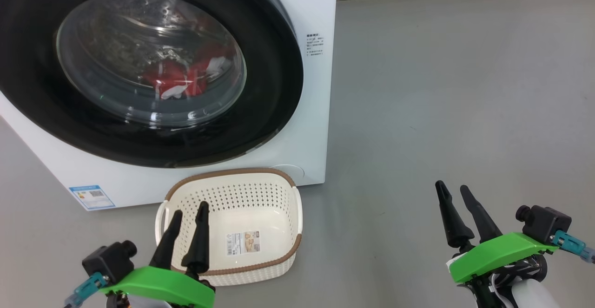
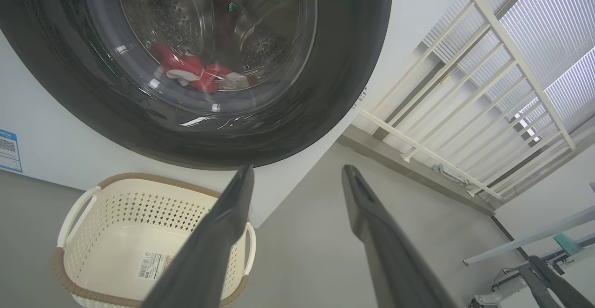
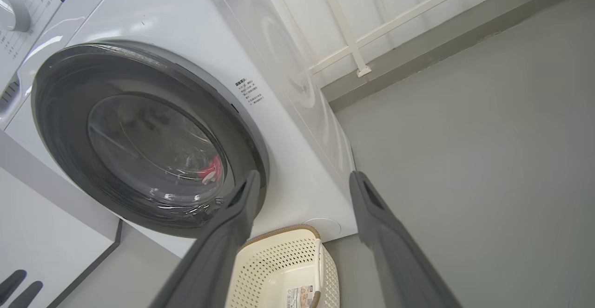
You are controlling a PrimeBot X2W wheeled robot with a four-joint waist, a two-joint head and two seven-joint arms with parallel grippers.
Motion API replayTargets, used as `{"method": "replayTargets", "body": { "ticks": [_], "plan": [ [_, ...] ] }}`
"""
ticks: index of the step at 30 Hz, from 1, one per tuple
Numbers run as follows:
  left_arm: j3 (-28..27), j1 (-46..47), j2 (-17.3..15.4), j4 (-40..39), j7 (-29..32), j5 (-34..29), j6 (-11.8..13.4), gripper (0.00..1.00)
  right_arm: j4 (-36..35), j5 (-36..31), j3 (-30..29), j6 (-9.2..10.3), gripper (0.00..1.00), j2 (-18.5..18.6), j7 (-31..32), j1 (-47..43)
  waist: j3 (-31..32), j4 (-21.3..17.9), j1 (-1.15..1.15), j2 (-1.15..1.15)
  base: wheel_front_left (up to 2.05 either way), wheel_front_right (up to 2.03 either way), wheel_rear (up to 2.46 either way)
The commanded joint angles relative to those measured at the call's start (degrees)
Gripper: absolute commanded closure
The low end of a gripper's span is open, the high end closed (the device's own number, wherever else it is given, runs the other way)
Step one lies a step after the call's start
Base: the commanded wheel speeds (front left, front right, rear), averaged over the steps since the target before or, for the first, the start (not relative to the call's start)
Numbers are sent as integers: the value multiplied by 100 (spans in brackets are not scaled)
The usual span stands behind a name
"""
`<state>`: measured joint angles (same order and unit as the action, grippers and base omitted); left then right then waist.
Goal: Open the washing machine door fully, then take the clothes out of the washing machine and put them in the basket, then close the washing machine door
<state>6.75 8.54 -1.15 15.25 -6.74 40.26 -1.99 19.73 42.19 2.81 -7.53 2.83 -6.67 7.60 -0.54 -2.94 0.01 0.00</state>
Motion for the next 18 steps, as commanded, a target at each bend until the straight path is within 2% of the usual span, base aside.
{"method": "replayTargets", "body": {
  "ticks": [1, 18],
  "plan": [
    [-81, 257, -98, -179, -80, -154, 29, 0, -175, -161, 120, 3, 0, 31, -89, 337, 3, -6, 0, 0, 0, 0, 0],
    [-31, 371, -127, -264, -368, -1319, 155, 0, -213, -1279, 372, 3, 0, 83, -377, 520, 18, -50, -1, 0, 0, 0, 0]
  ]
}}
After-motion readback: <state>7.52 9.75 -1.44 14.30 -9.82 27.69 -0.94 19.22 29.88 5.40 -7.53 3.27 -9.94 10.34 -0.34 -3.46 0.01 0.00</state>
